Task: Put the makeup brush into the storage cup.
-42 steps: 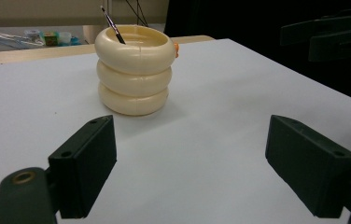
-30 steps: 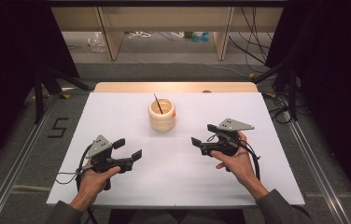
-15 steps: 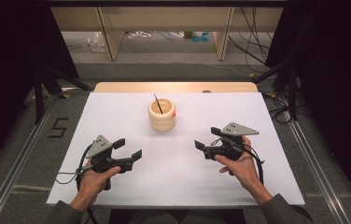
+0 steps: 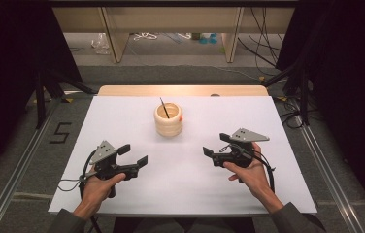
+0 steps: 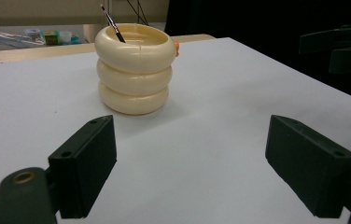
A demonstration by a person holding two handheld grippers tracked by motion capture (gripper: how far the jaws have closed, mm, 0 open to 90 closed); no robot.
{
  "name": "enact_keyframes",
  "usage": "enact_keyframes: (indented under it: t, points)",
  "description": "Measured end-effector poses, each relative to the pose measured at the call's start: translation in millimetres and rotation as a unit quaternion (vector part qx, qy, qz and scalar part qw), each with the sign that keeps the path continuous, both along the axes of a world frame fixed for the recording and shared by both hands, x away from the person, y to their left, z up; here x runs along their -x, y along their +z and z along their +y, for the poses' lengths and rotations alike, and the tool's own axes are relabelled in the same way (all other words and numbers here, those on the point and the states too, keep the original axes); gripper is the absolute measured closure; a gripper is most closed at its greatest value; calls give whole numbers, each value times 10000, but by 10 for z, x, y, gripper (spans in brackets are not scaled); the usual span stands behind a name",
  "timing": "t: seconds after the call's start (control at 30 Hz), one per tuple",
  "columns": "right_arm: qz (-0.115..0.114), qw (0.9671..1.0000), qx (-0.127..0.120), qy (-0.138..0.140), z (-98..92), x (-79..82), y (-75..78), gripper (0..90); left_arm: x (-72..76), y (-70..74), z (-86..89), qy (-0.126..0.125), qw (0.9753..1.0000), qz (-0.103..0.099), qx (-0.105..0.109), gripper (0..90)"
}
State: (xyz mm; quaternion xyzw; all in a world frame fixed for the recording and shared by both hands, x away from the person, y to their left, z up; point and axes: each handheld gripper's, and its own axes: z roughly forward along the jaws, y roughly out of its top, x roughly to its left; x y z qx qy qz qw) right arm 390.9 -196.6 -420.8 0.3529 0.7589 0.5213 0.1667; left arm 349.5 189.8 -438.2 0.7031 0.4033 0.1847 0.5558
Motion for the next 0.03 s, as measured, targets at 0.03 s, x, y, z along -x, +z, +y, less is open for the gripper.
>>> enact_keyframes:
  t: [0.03]
  points:
    - [0,10000,0,0,0,0,0,161,0,0,0,0,10000,0,0,160]
